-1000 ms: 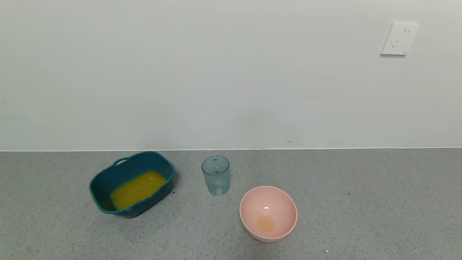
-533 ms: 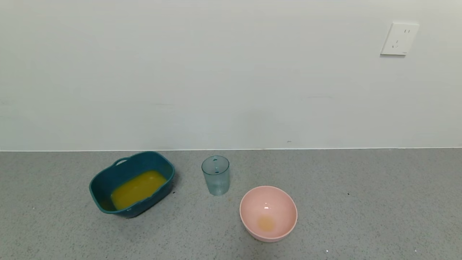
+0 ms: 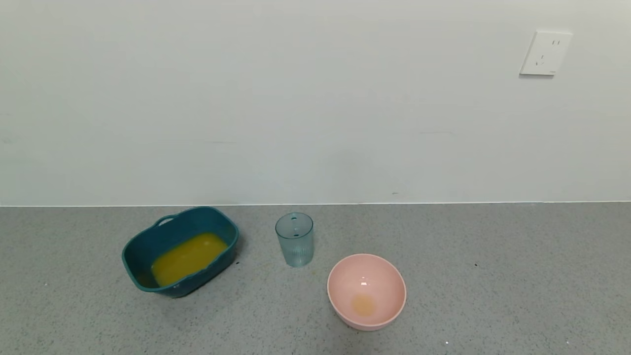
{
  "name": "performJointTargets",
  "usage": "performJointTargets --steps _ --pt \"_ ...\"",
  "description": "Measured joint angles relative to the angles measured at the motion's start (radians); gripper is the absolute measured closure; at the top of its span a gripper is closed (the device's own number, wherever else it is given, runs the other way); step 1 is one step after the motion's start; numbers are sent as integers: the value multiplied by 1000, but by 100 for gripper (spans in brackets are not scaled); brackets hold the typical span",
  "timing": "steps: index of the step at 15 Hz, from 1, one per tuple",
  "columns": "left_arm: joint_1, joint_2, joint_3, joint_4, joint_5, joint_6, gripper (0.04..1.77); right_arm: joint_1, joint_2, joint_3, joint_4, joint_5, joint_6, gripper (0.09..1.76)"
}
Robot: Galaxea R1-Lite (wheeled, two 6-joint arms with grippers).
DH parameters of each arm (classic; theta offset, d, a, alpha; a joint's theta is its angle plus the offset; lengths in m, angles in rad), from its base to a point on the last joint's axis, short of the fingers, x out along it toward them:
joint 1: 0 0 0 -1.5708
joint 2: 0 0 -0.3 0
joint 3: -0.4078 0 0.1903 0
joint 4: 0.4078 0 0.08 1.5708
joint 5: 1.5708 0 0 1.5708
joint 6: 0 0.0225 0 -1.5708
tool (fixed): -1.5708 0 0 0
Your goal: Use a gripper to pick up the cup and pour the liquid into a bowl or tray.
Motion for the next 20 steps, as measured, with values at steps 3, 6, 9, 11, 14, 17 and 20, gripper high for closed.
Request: performJointTargets --steps 3,6,9,11,14,17,20 --pt "0 -3 117 -98 -12 0 9 0 0 0 0 0 1 14" --pt "0 -4 145 -59 -37 19 9 0 0 0 0 0 1 14" --pt "1 -4 148 -48 -36 30 9 0 0 0 -1 0 2 14" --pt "1 -4 150 -45 -35 29 9 0 0 0 -1 0 2 14" --pt "2 -4 150 -43 -35 37 9 0 0 0 -1 0 1 14" --pt "2 -4 149 -33 -38 67 9 0 0 0 -1 0 2 14" --pt "2 -4 148 -5 -43 81 9 0 0 0 -1 0 2 14"
